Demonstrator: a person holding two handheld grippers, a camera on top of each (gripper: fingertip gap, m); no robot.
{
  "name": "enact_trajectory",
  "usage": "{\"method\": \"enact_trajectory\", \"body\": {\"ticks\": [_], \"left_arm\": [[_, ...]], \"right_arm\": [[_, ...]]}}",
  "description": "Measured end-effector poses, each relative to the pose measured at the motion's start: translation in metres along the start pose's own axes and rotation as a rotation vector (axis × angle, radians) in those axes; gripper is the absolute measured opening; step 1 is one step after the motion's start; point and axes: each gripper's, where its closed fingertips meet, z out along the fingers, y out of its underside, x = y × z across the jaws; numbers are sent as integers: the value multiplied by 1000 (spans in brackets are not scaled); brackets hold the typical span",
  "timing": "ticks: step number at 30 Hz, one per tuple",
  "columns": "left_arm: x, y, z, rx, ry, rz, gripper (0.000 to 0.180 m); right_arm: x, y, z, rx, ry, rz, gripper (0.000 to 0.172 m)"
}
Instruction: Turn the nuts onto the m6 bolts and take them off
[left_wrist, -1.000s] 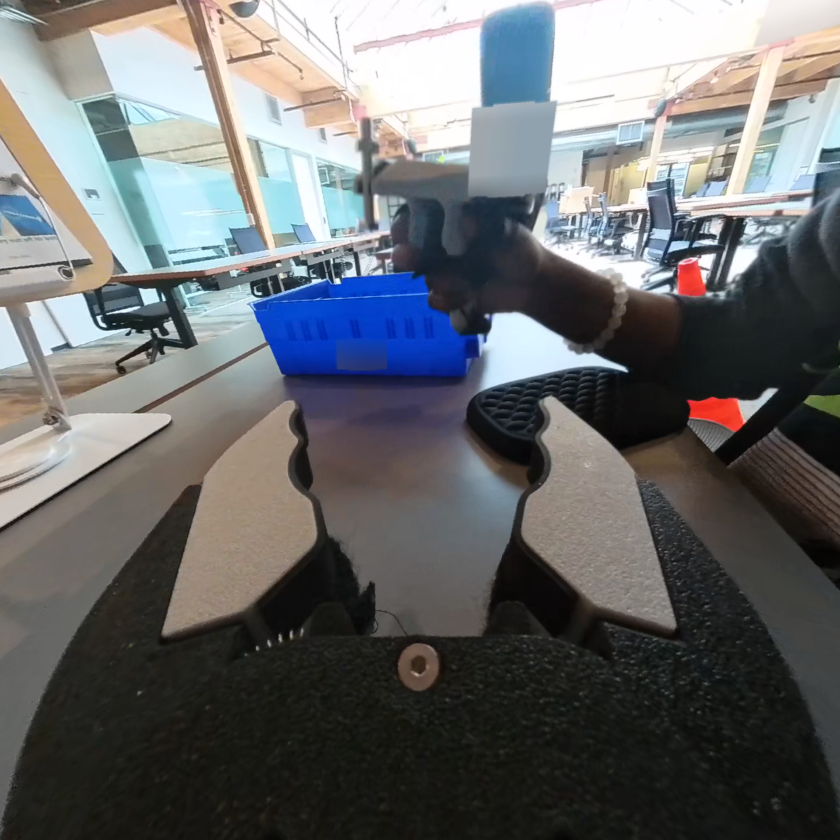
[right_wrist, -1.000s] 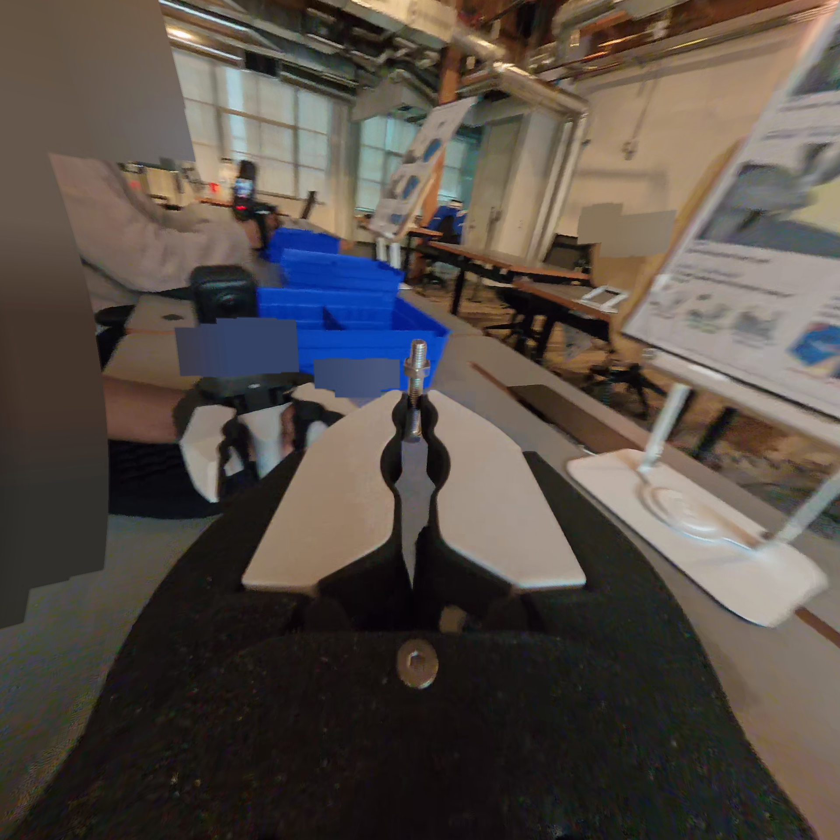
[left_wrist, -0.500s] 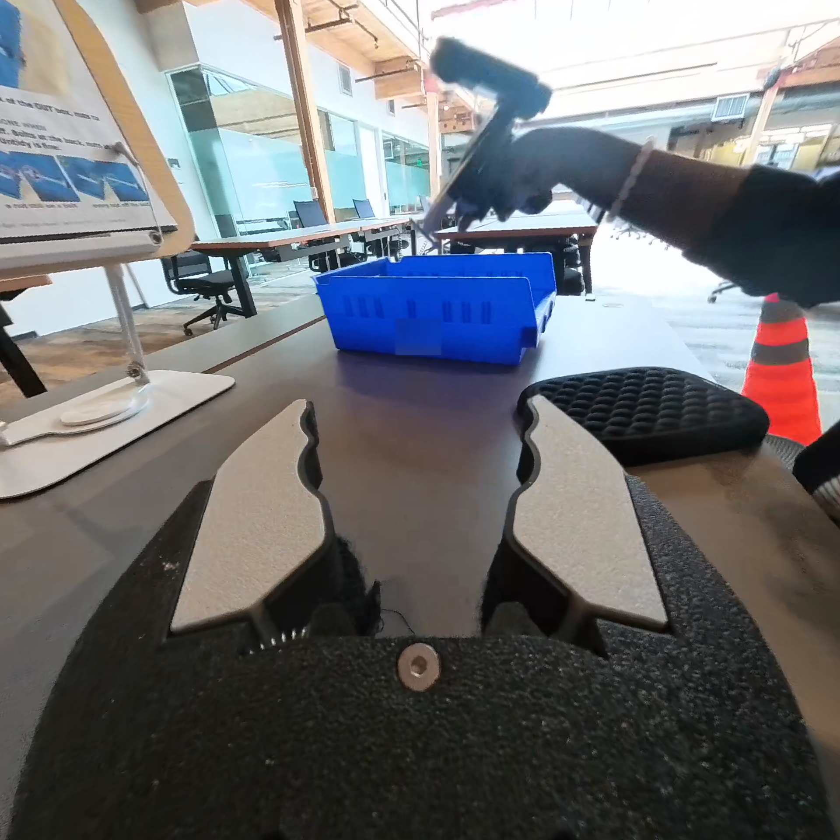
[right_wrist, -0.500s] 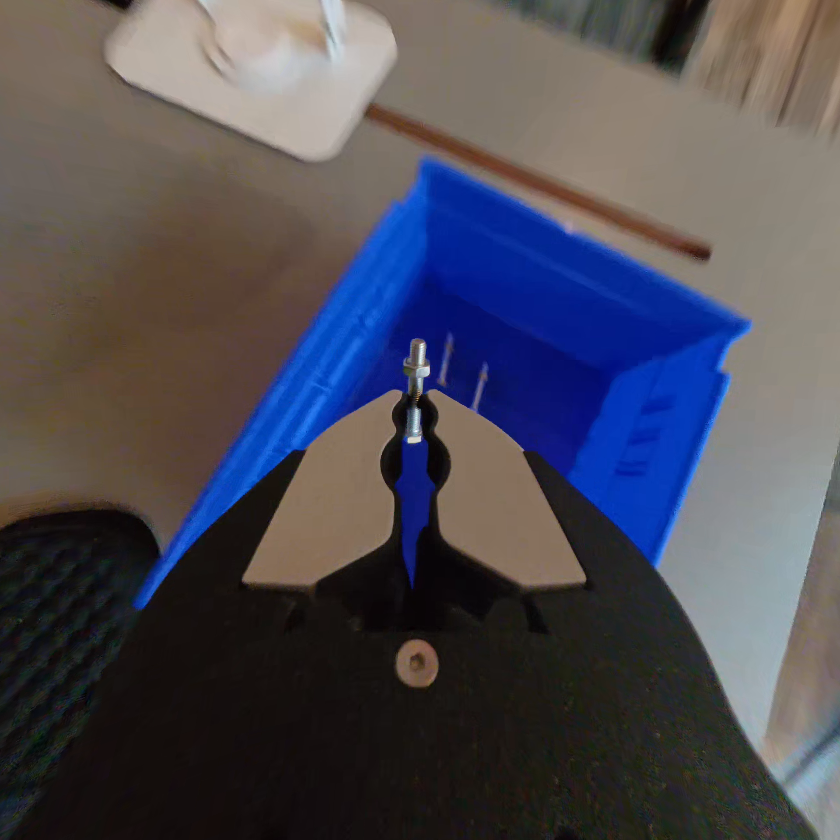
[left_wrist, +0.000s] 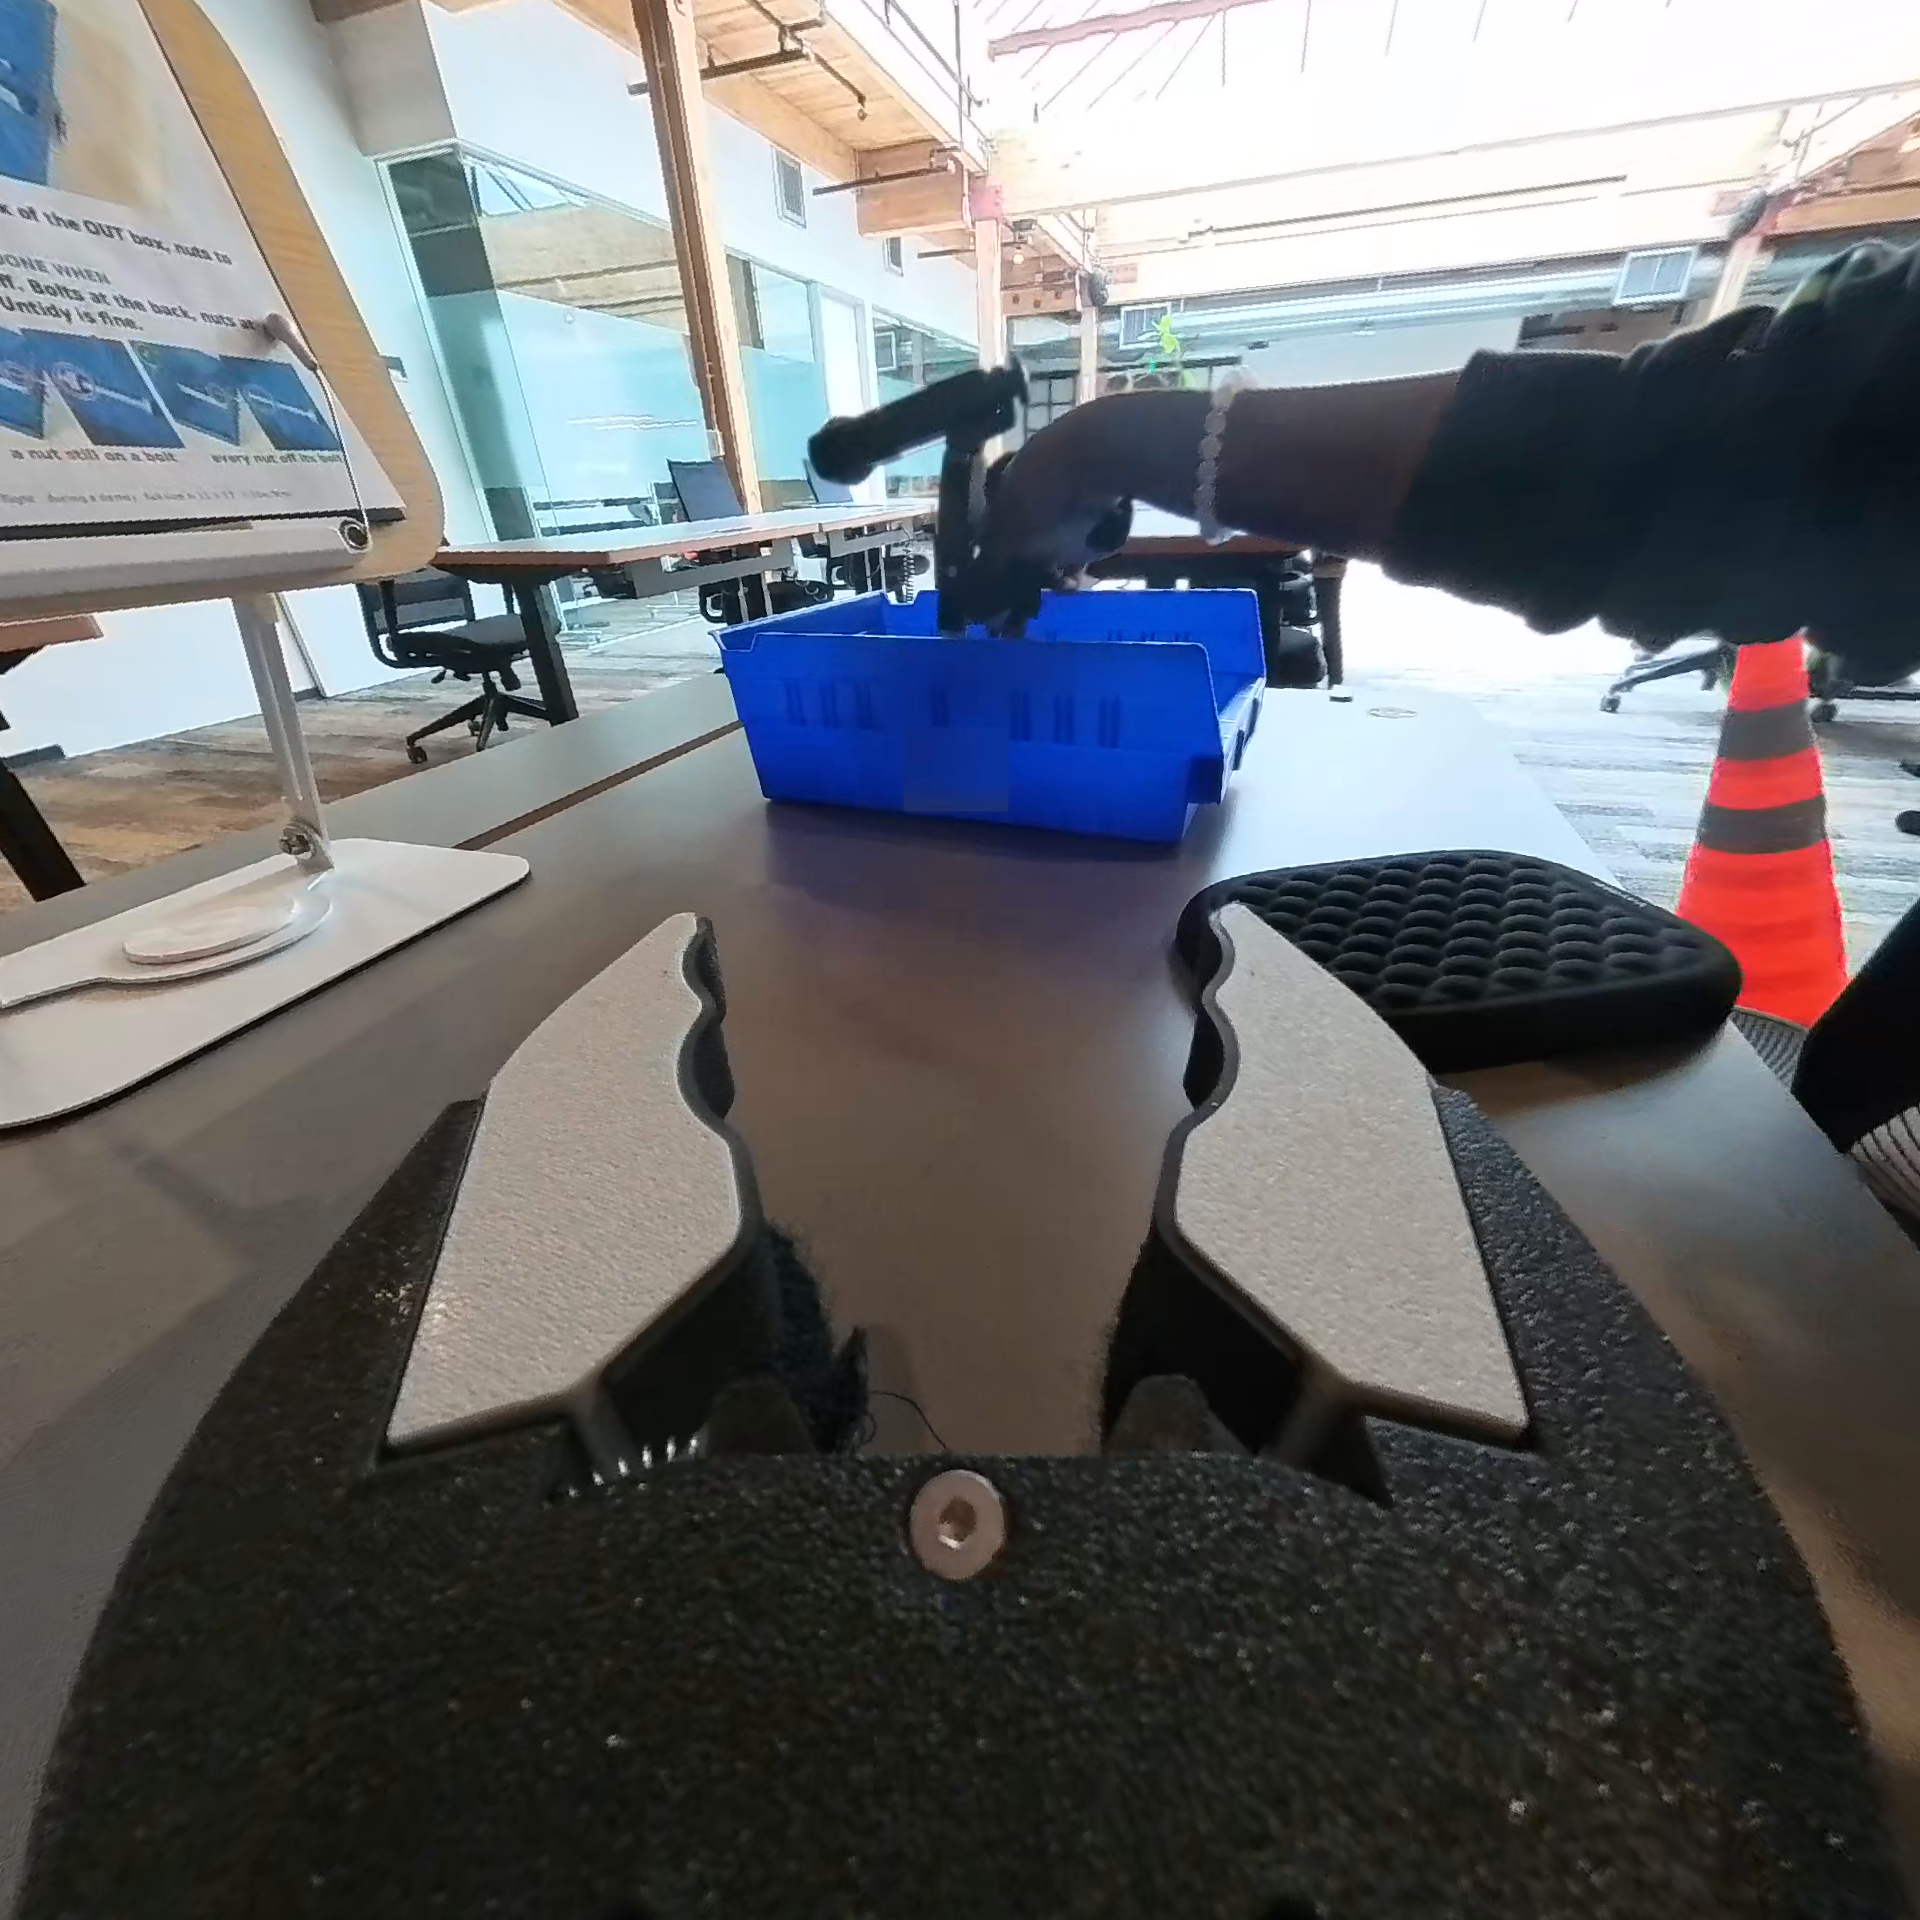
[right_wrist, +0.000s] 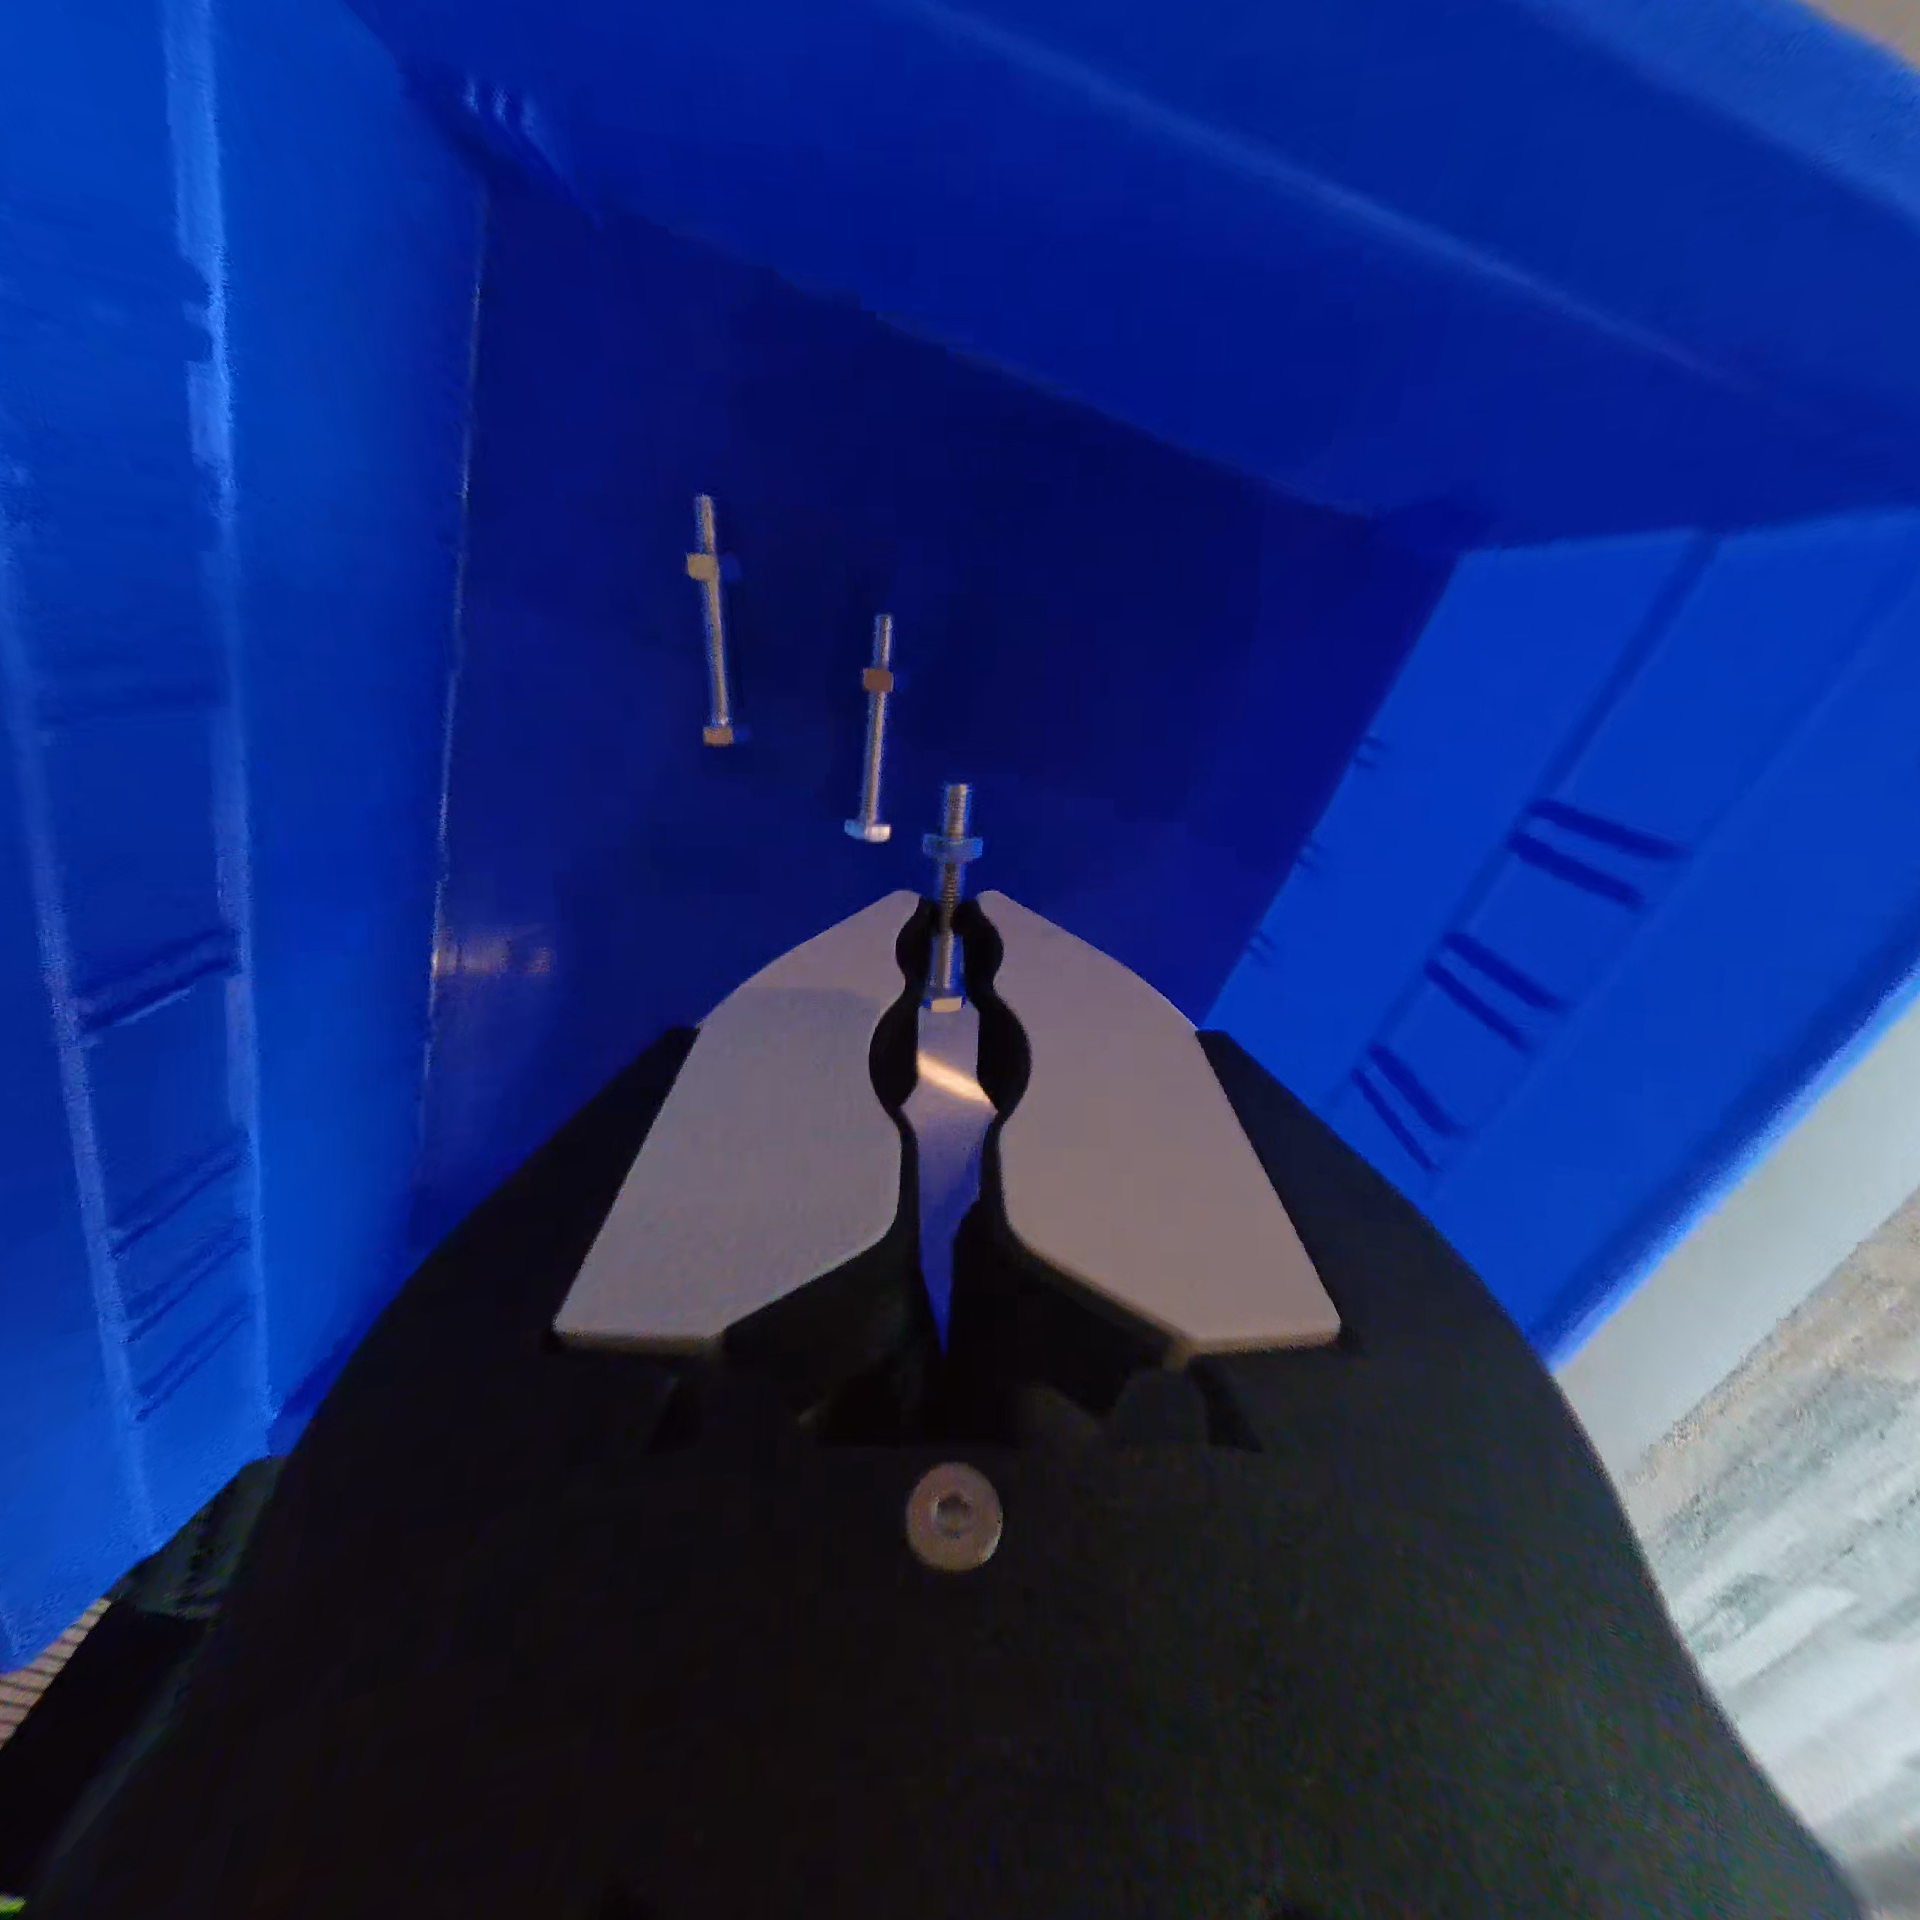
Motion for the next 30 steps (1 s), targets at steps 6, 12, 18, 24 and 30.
{"method": "enact_trajectory", "body": {"ticks": [6, 12, 18, 24, 30], "left_arm": [[-2, -1, -1, 5, -3, -14, 87], [-3, -1, -1, 9, -7, -22, 87], [-3, -1, -1, 9, -6, -22, 86], [-3, -1, -1, 9, -7, -22, 86], [-3, -1, -1, 8, -6, -20, 87]], "right_arm": [[3, -9, 20, -48, -10, 28, 5], [9, -13, 30, -58, -3, 39, 5], [9, -14, 36, -55, -9, 43, 5], [10, -15, 39, -46, -11, 48, 6], [10, -16, 30, -6, -10, 47, 12]]}}
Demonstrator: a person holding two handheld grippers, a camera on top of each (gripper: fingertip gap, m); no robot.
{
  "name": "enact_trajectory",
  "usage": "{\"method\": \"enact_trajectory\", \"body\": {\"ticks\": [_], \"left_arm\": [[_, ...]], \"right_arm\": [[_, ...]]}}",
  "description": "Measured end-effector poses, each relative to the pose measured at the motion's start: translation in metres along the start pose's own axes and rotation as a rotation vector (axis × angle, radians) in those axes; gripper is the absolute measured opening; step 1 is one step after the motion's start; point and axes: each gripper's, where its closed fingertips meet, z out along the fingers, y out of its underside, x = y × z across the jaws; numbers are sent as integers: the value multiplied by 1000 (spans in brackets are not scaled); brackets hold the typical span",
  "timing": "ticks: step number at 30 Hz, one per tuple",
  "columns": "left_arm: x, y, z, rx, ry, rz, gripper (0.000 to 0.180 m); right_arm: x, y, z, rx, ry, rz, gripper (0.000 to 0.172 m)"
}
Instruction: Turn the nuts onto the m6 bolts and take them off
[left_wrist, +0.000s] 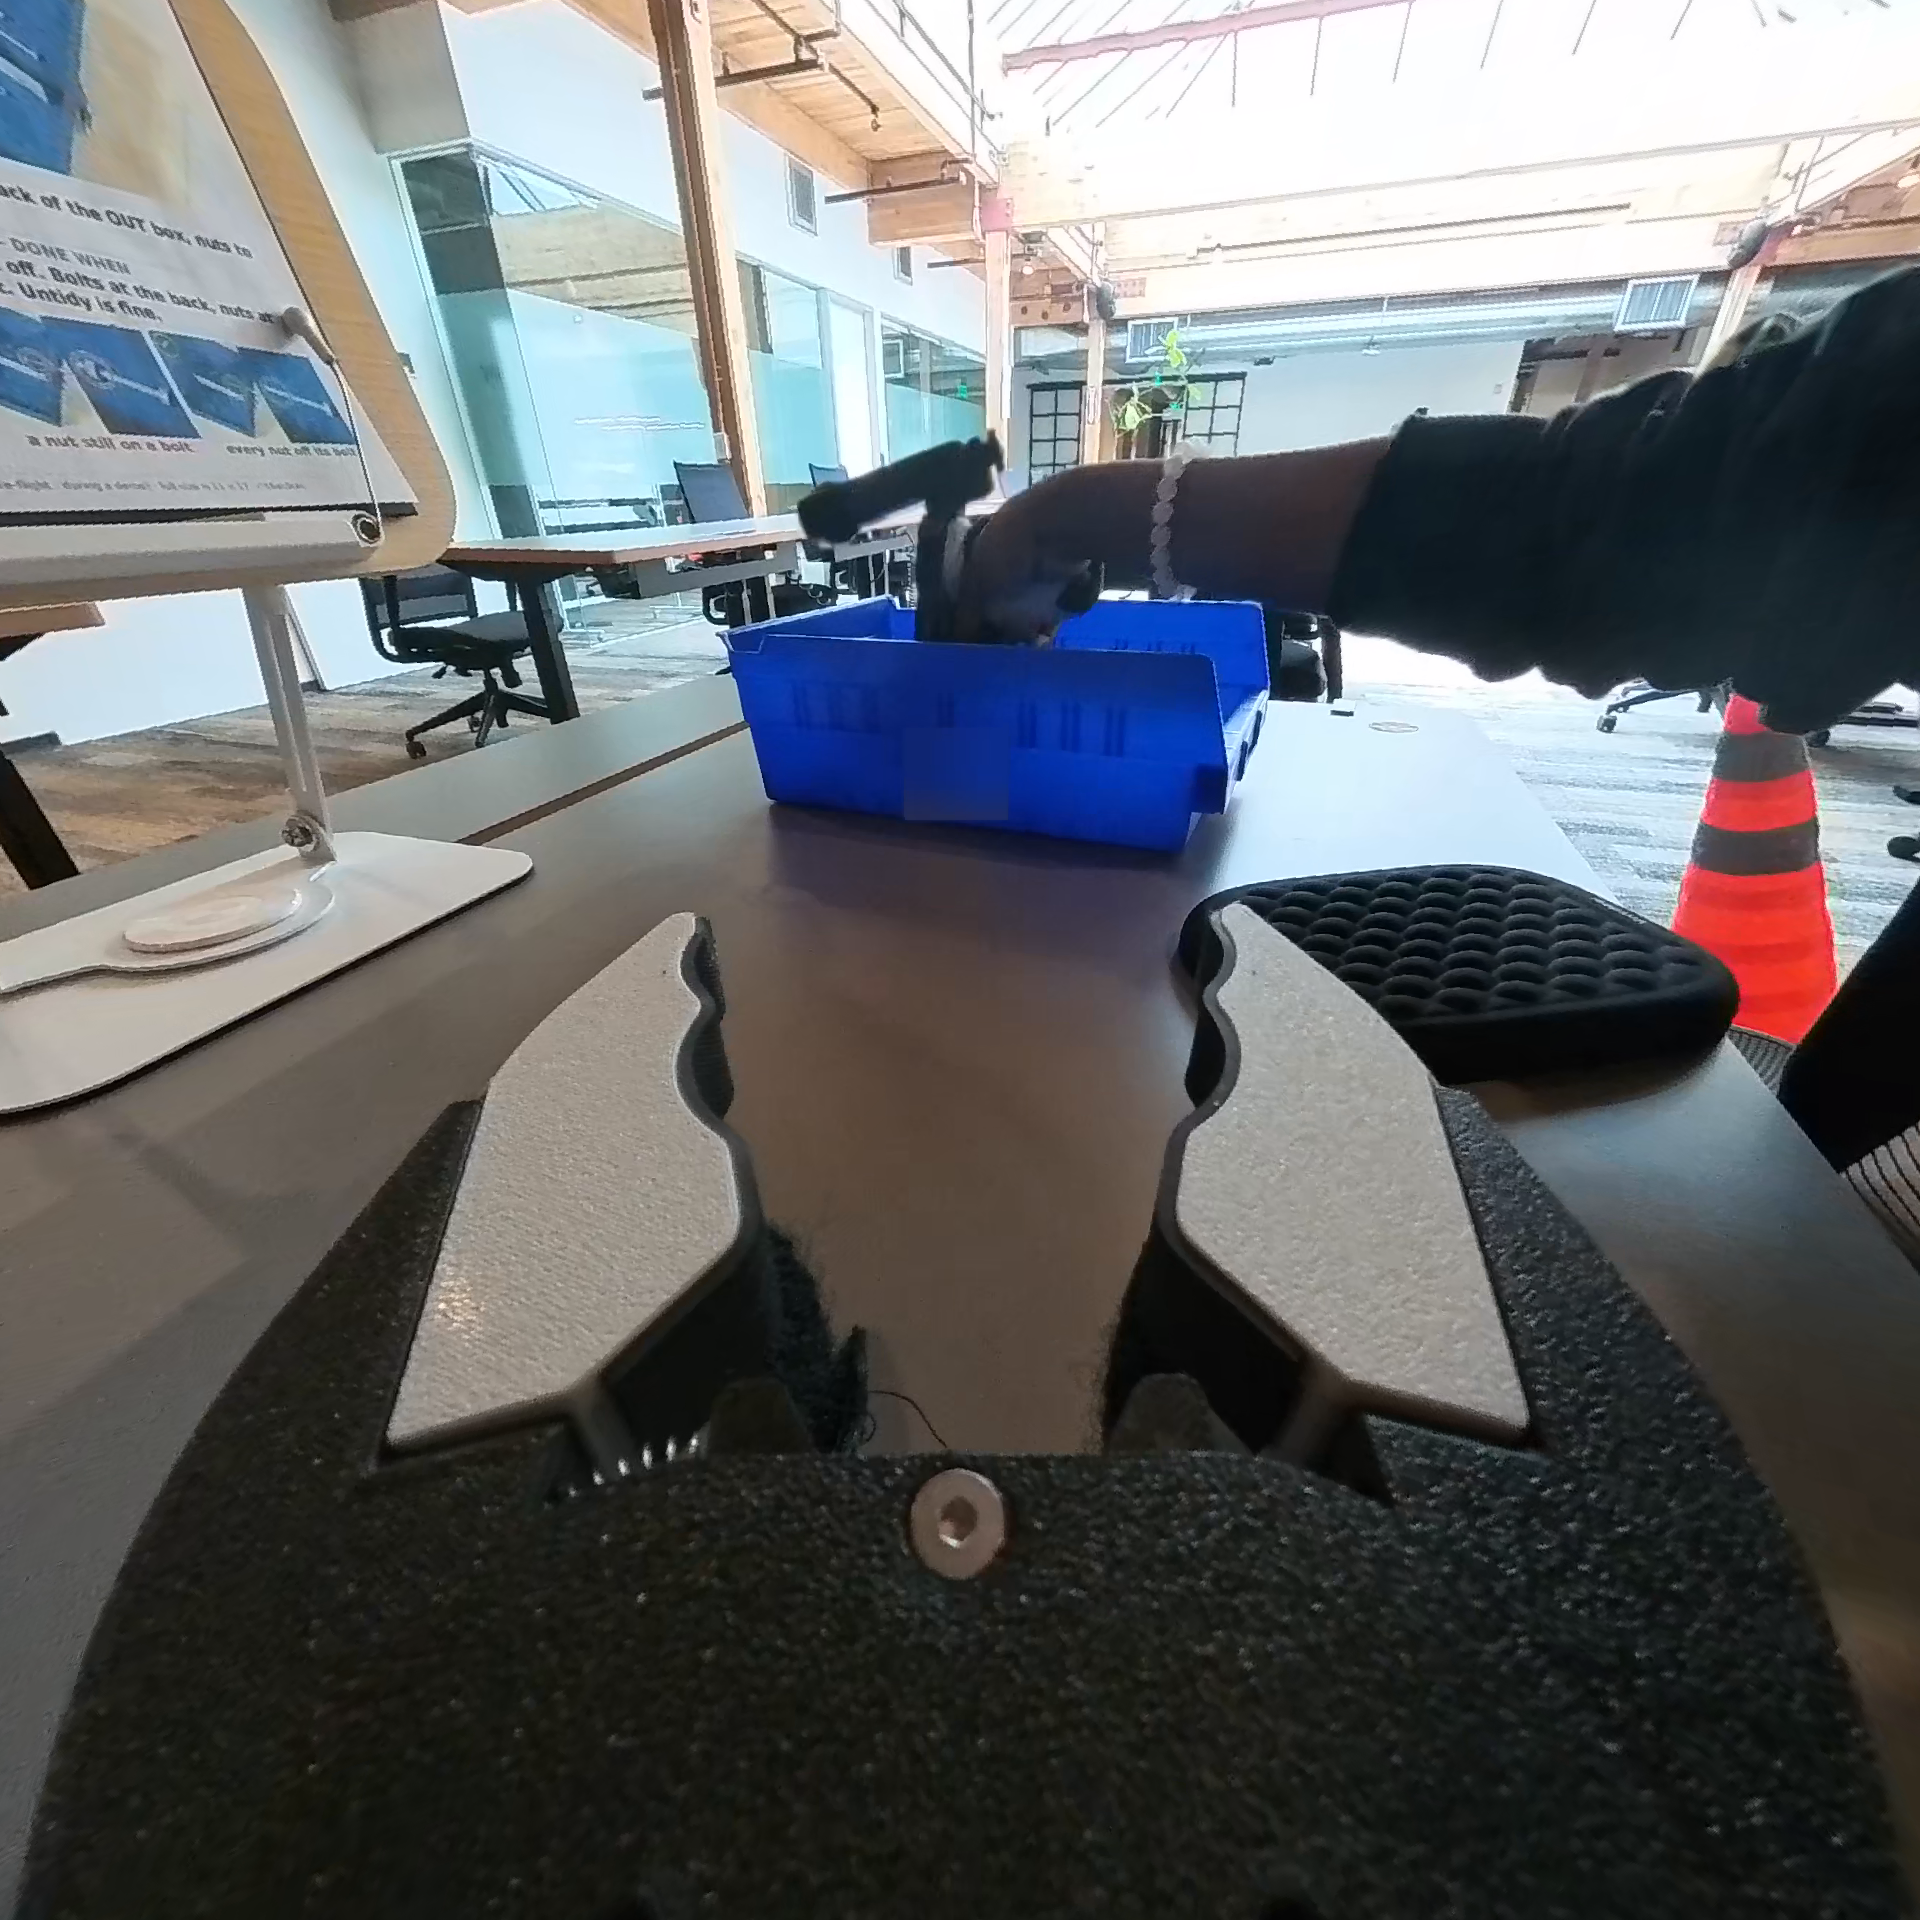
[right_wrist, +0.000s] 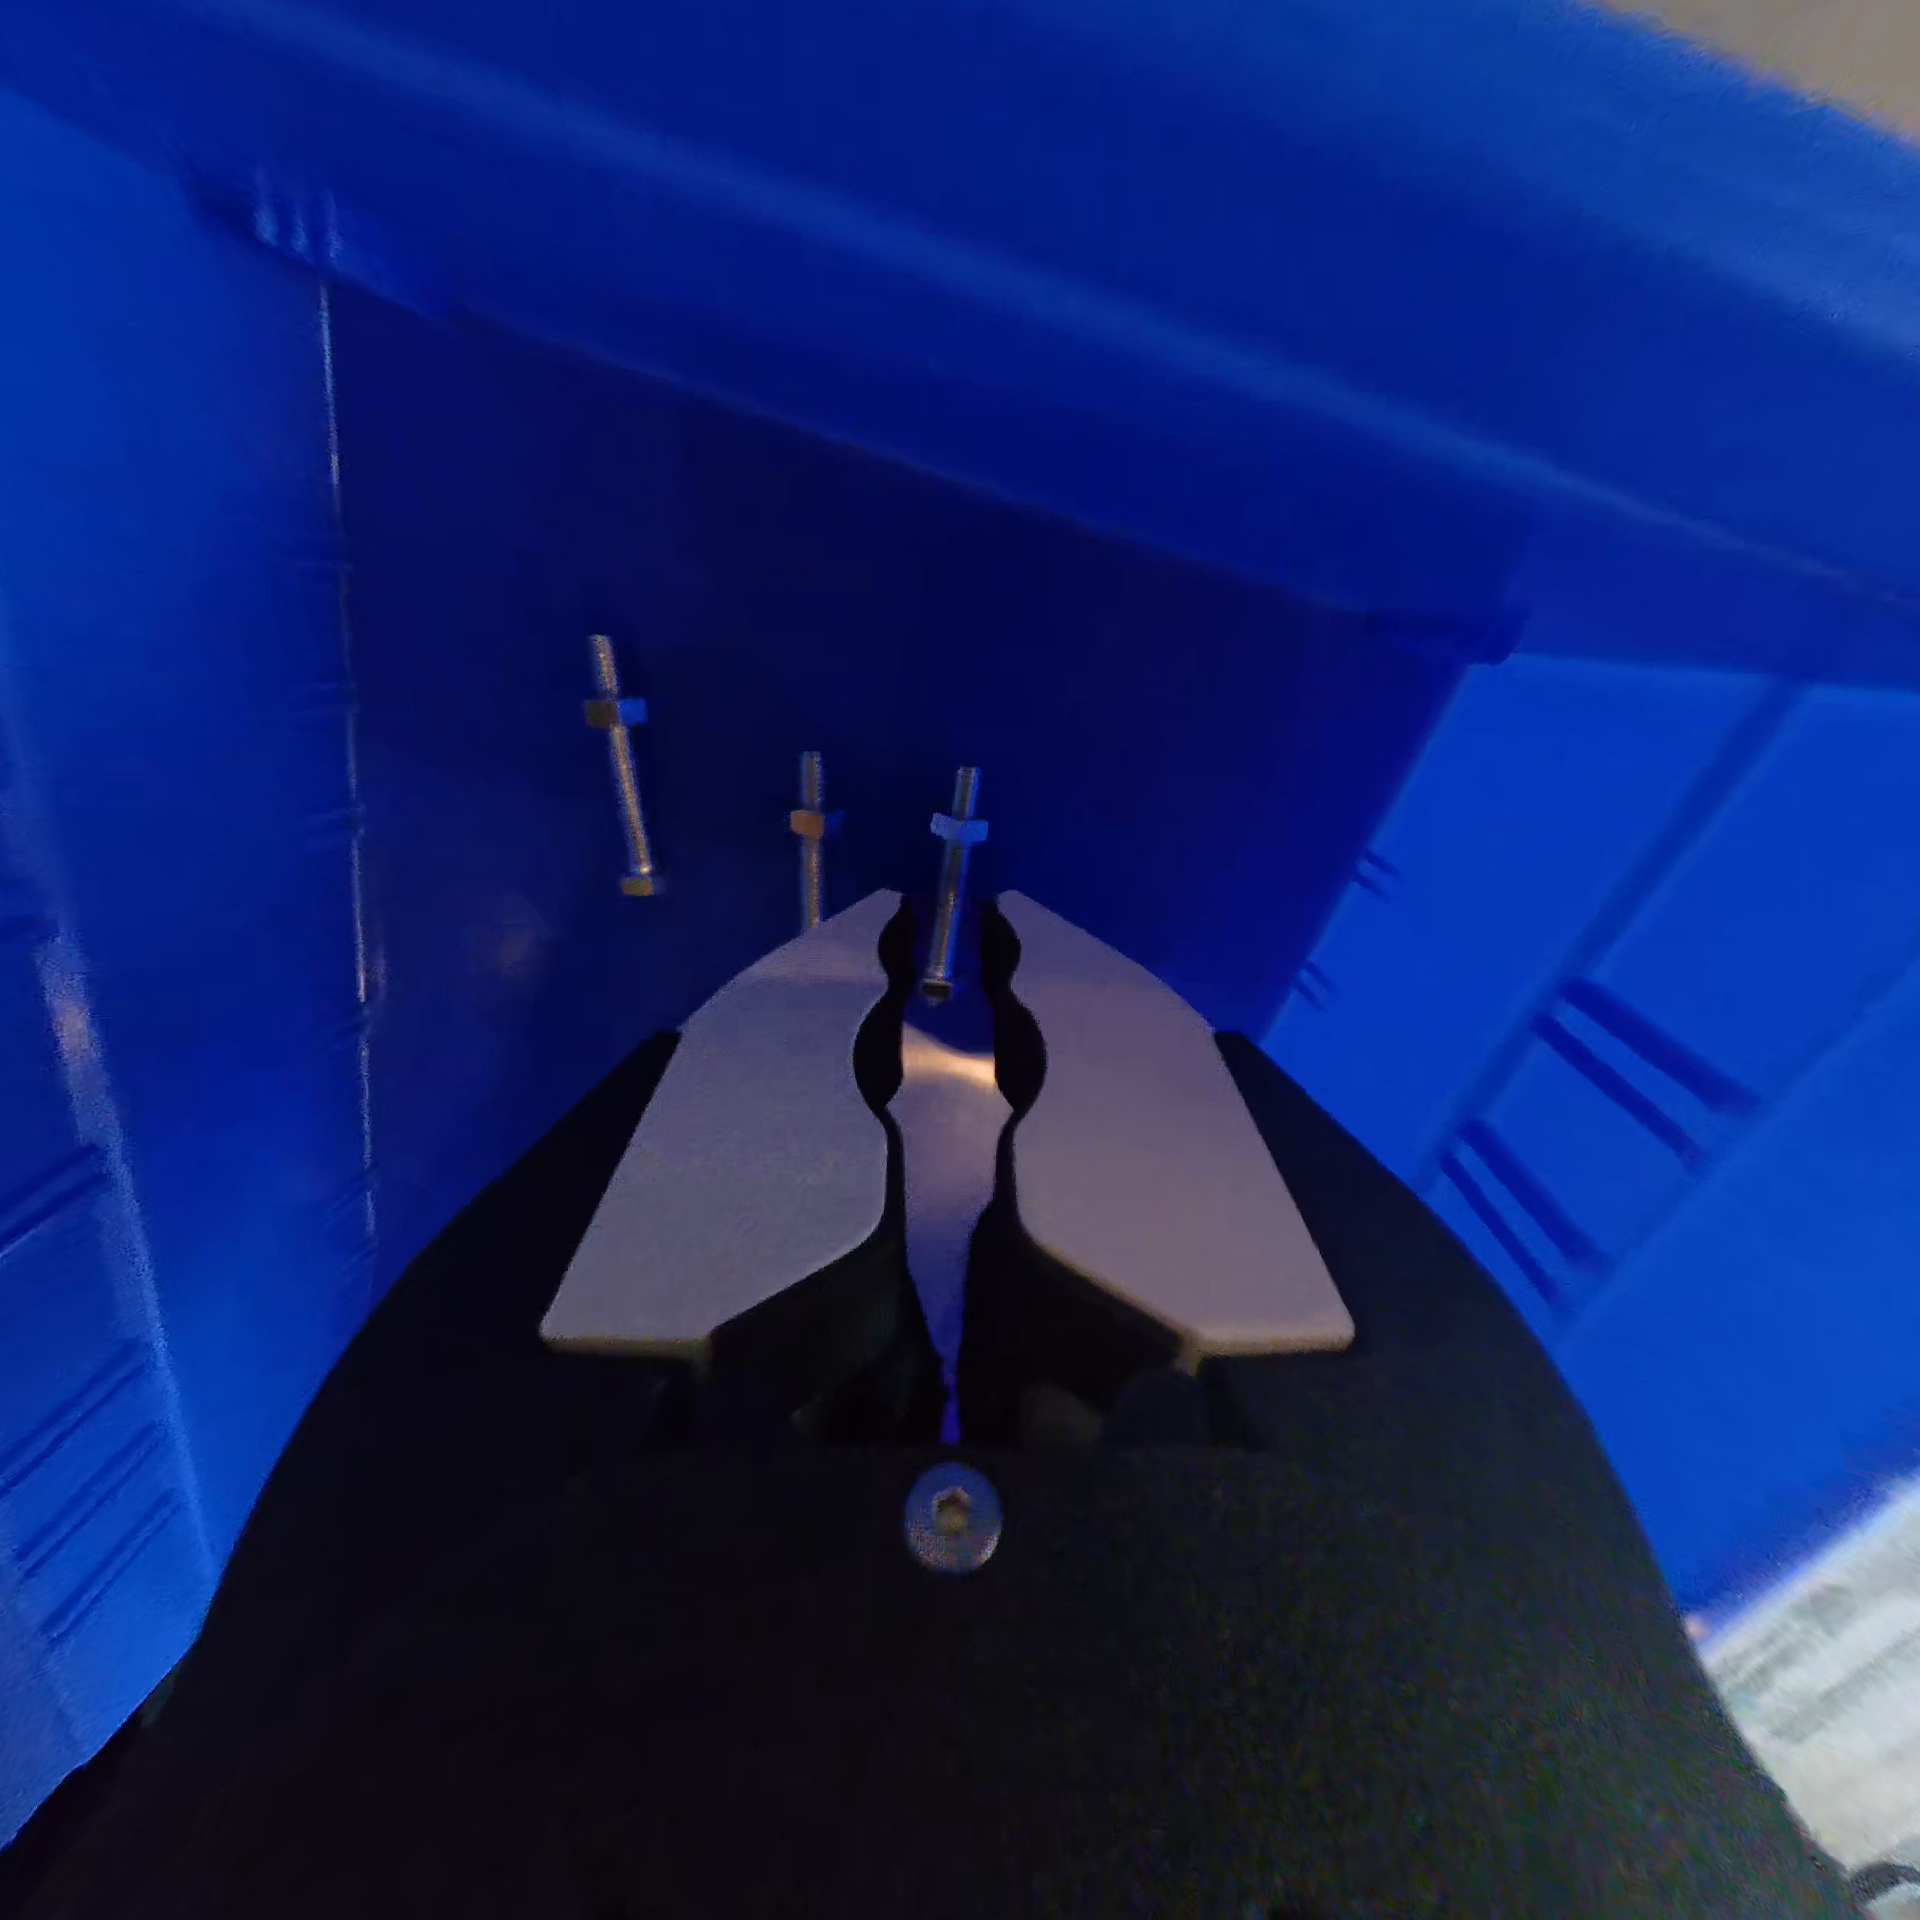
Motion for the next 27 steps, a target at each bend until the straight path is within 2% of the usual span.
{"method": "enact_trajectory", "body": {"ticks": [2, 5, 10, 14, 21, 27], "left_arm": [[0, 0, 0, -1, 0, -1, 87], [1, 0, 0, -4, 2, -2, 87], [5, 0, 1, -36, 7, 48, 85], [7, -15, 2, -12, -15, 90, 84], [0, -54, -18, -56, -133, 98, 79], [-25, -100, -74, -168, -278, 109, 72]], "right_arm": [[-2, -2, -10, 45, -2, -2, 19], [-19, -11, -35, 202, -52, -18, 35], [-76, -15, -96, 614, -176, -70, 54], [-120, 1, -137, 897, -175, -133, 67], [-182, 38, -170, 1168, -104, -239, 72], [-216, 54, -180, 1308, -60, -282, 69]]}}
